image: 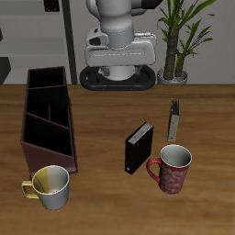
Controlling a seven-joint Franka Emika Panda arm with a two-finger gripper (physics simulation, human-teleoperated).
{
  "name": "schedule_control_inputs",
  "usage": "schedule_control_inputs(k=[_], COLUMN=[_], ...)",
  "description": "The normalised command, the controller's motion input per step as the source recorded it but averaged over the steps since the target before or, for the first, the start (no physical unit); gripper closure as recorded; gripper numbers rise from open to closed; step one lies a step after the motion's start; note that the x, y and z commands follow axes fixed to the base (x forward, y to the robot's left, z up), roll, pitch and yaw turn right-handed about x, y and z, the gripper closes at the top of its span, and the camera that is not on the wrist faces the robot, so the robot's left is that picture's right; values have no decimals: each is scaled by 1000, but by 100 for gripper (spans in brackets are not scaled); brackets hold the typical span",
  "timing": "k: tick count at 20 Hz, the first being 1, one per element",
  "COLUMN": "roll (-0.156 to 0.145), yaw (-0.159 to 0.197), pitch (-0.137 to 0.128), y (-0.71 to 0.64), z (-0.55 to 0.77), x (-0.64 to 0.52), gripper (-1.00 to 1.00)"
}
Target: Place the black book into the right desk caddy's back compartment
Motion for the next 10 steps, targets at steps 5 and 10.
schedule_control_inputs(k=[5, 10], roll=[-1, 14], yaw=[-19, 8], pitch=[-14, -24], y=[190, 134], z=[-14, 87], x=[-69, 53], gripper=[-100, -100])
